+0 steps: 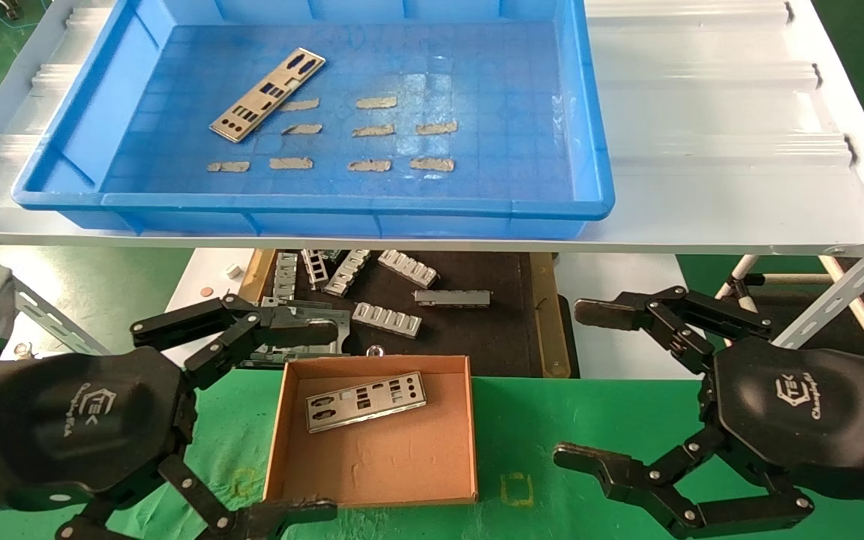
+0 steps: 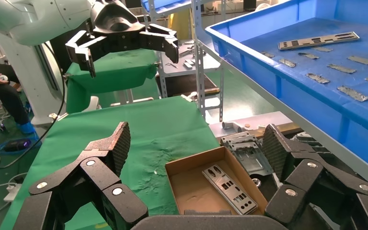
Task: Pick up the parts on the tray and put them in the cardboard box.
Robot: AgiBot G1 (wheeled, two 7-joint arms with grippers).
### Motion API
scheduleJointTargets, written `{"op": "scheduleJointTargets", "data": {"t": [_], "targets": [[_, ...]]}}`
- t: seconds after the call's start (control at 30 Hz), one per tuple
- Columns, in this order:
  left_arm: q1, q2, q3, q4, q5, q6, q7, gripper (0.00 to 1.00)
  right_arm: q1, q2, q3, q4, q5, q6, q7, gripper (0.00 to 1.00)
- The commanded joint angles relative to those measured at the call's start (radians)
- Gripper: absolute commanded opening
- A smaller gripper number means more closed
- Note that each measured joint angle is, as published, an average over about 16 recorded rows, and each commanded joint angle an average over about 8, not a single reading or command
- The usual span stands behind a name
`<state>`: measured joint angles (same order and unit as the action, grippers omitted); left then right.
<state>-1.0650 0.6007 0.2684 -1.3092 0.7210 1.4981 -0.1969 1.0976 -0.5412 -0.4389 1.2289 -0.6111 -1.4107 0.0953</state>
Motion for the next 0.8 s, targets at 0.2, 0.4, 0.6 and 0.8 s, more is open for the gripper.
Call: {"op": "scheduleJointTargets", "data": {"t": [0.2,0.4,0.6,0.8], "targets": [[-0.003,0.004,0.003,0.009,0.003,-0.001,0.004,1.0,0.0,0.0,0.0,0.0,0.0,0.0,0.0,1.0],[-0.006,0.007,0.007,0.016,0.006,-0.001,0.006,1.0,0.0,0.0,0.0,0.0,0.0,0.0,0.0,1.0],[-0.007,0.008,0.009,0.02,0.007,-0.002,0.008,1.0,0.0,0.0,0.0,0.0,0.0,0.0,0.0,1.0],[-0.008,0.009,0.01,0.023,0.008,-0.002,0.009,1.0,0.0,0.0,0.0,0.0,0.0,0.0,0.0,1.0]]}}
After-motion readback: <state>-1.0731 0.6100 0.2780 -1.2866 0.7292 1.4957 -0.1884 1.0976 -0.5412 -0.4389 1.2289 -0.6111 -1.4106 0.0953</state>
